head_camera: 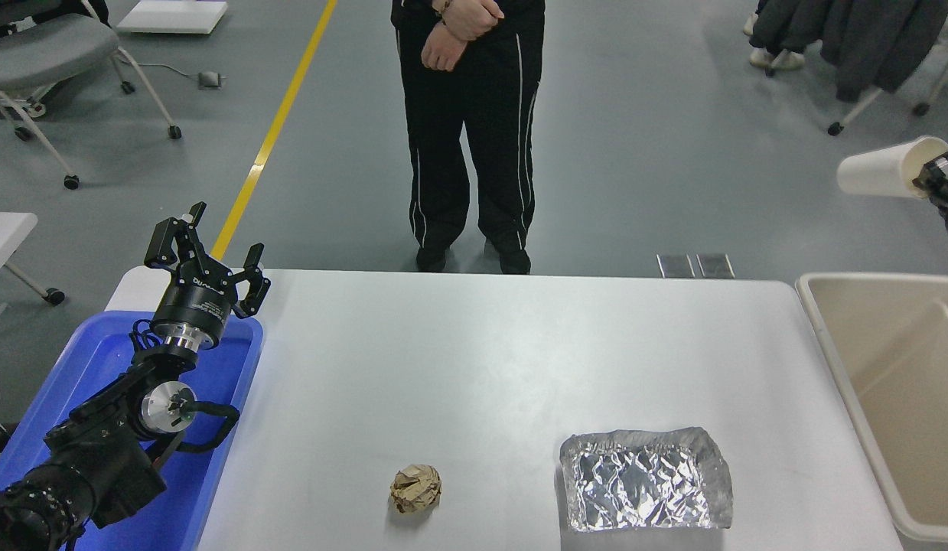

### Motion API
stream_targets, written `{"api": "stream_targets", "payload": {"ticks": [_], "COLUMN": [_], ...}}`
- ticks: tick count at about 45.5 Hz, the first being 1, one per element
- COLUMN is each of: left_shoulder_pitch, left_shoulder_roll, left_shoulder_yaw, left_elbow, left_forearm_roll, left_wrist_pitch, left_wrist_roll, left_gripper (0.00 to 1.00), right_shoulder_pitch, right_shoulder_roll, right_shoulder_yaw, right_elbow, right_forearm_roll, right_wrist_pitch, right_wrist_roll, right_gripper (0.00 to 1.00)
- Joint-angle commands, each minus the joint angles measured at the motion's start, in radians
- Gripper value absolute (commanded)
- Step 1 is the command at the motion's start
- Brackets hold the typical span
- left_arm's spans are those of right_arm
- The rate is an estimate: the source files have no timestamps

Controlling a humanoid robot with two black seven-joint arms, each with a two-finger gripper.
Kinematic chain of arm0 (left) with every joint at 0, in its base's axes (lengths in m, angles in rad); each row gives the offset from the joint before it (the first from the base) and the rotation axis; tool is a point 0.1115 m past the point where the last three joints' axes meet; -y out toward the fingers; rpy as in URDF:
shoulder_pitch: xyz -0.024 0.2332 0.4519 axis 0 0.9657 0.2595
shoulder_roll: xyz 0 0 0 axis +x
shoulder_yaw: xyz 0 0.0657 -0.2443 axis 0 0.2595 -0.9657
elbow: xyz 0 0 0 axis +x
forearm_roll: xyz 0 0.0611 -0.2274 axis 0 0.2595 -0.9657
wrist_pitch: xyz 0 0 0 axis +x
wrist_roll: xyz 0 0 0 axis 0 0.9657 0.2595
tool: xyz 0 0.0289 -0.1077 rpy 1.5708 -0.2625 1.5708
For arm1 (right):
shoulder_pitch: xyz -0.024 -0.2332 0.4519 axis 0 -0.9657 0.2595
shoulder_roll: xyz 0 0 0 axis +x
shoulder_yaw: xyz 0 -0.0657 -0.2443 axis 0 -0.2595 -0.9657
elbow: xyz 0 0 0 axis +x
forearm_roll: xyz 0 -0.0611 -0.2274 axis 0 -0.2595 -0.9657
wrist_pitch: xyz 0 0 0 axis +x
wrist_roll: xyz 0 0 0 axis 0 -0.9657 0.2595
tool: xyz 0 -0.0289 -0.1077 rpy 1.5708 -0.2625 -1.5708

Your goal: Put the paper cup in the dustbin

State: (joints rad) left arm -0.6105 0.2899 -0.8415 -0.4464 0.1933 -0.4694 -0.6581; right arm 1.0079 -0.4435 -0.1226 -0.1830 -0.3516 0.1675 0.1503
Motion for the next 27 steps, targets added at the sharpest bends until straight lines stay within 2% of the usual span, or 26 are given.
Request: {"api": "stream_targets", "payload": {"ticks": [1,14,27], "left_shoulder_pitch": [0.000,0.000,0.000], "left_shoulder_roll": [0.000,0.000,0.000], "left_shoulder_yaw": [-0.001,0.001,-0.001], "left_elbow": [0.000,0.000,0.000], "left_forearm_roll": [0.000,0.000,0.000], "left_wrist_pitch": [0.000,0.000,0.000], "left_wrist_roll": [0.000,0.000,0.000], "left_gripper": [1.00,1.00,1.00], "right_shoulder_pitch": [-0.094,-0.224,-0.307], "right_shoulder_roll": [-0.020,-0.014,0.042], "right_shoulder_yaw": [0.052,0.089,0.089], "right_elbow": [-0.032,-0.032,-0.018], "right_forearm_roll": [0.000,0.002,0.002], "right_wrist_pitch": [-0.112,-0.252,-0.255], "right_wrist_roll": [-0.110,-0.124,-0.123], "right_gripper": [0.00,0.00,0.00]}}
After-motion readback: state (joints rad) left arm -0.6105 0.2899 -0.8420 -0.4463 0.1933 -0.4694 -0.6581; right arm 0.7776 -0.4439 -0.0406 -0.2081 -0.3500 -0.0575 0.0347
